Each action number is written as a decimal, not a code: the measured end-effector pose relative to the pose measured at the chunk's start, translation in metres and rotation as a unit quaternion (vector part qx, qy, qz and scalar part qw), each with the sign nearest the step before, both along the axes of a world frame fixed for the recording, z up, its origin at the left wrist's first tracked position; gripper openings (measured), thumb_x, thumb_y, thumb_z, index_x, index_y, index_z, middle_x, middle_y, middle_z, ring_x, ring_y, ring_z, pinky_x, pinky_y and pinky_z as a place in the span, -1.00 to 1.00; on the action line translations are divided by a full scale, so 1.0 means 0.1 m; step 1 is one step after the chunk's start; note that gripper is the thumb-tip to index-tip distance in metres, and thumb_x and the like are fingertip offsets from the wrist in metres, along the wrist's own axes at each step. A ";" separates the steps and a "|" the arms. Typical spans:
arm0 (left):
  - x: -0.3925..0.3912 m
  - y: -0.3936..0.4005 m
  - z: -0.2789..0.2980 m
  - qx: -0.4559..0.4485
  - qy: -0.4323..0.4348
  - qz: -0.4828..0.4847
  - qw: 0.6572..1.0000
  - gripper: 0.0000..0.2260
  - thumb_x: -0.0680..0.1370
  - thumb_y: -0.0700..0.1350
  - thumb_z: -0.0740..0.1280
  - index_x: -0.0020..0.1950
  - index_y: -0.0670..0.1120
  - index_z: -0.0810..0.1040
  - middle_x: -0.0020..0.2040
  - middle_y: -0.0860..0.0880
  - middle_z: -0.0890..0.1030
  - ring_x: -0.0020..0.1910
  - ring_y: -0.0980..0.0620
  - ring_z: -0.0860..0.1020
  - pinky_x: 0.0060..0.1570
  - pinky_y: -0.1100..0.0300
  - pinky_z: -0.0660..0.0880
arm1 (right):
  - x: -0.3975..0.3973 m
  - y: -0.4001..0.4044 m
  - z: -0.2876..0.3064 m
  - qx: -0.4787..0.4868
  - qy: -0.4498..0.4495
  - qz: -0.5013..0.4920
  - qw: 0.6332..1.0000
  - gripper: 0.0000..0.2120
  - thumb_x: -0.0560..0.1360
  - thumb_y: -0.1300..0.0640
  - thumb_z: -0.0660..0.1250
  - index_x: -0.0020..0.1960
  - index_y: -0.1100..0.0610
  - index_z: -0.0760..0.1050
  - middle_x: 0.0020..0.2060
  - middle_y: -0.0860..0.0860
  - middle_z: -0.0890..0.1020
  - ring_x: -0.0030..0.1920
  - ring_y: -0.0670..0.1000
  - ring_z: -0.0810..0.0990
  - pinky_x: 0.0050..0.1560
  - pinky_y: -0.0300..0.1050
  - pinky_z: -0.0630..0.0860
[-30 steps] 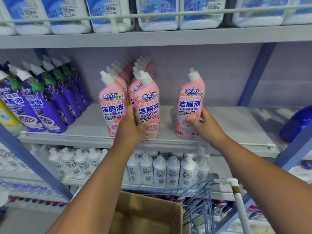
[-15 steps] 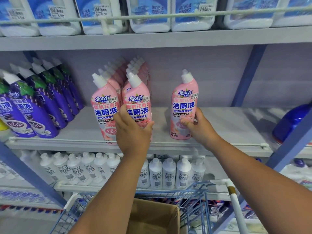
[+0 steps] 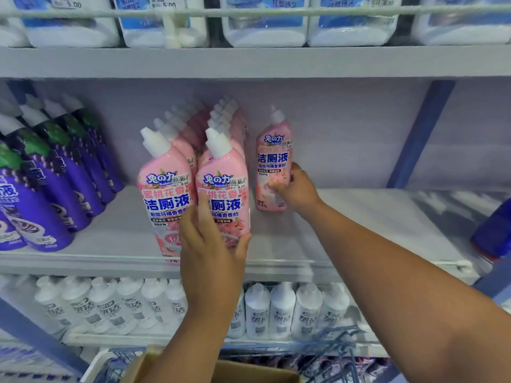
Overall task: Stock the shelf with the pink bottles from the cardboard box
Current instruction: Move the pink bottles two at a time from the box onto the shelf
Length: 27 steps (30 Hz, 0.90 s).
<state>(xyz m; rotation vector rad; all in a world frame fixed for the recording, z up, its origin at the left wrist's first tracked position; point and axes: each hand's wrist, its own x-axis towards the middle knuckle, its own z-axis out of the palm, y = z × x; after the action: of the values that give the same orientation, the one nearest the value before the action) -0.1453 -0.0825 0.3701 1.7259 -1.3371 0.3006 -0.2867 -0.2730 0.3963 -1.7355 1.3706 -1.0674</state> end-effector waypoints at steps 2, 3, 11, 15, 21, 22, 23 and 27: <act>0.02 -0.02 -0.04 -0.008 0.004 -0.005 1.000 -0.08 0.38 0.04 0.56 0.58 -0.15 0.13 0.42 -0.23 0.28 0.37 -0.28 0.38 0.05 -0.24 0.58 | 0.10 -0.15 0.00 -0.003 -0.004 -0.010 1.000 -0.67 0.45 0.16 0.49 0.15 0.06 0.45 0.05 -0.05 0.63 -0.01 -0.03 0.61 -0.16 -0.39 0.47; 0.03 -0.03 -0.06 -0.015 0.004 -0.009 1.000 -0.09 0.38 0.03 0.56 0.58 -0.15 0.13 0.42 -0.23 0.27 0.37 -0.29 0.37 0.06 -0.25 0.58 | 0.15 -0.21 0.00 -0.004 -0.006 -0.018 1.000 -0.70 0.46 0.18 0.48 0.12 0.06 0.43 0.00 -0.05 0.61 -0.04 -0.03 0.59 -0.26 -0.46 0.41; 0.11 -0.05 -0.15 -0.035 0.003 -0.024 0.999 -0.14 0.39 0.04 0.54 0.55 -0.13 0.18 0.42 -0.16 0.25 0.38 -0.27 0.36 0.17 -0.22 0.54 | 0.43 -0.60 0.06 0.016 0.077 -0.063 0.995 -0.62 0.48 0.07 0.43 0.22 0.21 0.46 0.08 0.13 0.61 0.05 0.16 0.60 -0.05 -0.11 0.47; 0.13 -0.04 -0.23 -0.039 0.014 -0.048 0.998 -0.15 0.39 0.01 0.55 0.56 -0.06 0.17 0.42 -0.22 0.29 0.40 -0.26 0.35 0.30 -0.07 0.42 | 0.43 -0.73 0.01 0.017 0.142 -0.092 0.985 -0.72 0.58 0.16 0.27 0.27 0.20 0.46 0.20 0.22 0.56 0.19 0.23 0.55 0.06 -0.08 0.48; 0.18 -0.03 -0.34 -0.043 0.007 -0.062 0.997 -0.19 0.39 -0.04 0.56 0.54 -0.09 0.22 0.39 -0.22 0.33 0.37 -0.23 0.38 0.22 -0.03 0.47 | 0.46 -0.78 0.04 0.000 0.215 -0.103 0.971 -0.73 0.63 0.19 0.21 0.26 0.30 0.48 0.22 0.23 0.59 0.20 0.24 0.58 0.13 -0.08 0.45; 0.18 -0.02 -0.34 -0.043 0.008 -0.063 0.997 -0.19 0.39 -0.04 0.55 0.54 -0.08 0.21 0.39 -0.22 0.32 0.37 -0.24 0.37 0.21 -0.04 0.48 | 0.46 -0.76 0.06 0.003 0.228 -0.098 0.969 -0.72 0.64 0.20 0.22 0.28 0.30 0.47 0.24 0.23 0.59 0.21 0.23 0.58 0.17 -0.07 0.46; 0.17 -0.01 -0.34 -0.041 0.009 -0.063 0.997 -0.18 0.40 -0.04 0.55 0.55 -0.08 0.20 0.40 -0.22 0.32 0.38 -0.24 0.37 0.20 -0.05 0.49 | 0.45 -0.73 0.07 0.008 0.236 -0.093 0.967 -0.71 0.64 0.19 0.22 0.31 0.30 0.47 0.26 0.22 0.58 0.23 0.23 0.57 0.20 -0.06 0.46; 0.20 -0.01 -0.34 -0.023 0.000 -0.062 0.998 -0.17 0.42 -0.04 0.54 0.57 -0.08 0.17 0.41 -0.22 0.28 0.40 -0.23 0.34 0.18 -0.17 0.55 | 0.32 -0.53 0.01 0.043 0.224 -0.088 0.970 -0.61 0.65 0.07 0.21 0.35 0.32 0.42 0.29 0.24 0.55 0.27 0.22 0.54 0.18 -0.09 0.43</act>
<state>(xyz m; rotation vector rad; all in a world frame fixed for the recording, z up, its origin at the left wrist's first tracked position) -0.1255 -0.0837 0.3364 1.5969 -1.4206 0.2599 -0.2545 -0.3259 0.3968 -1.8902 1.8463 -0.7134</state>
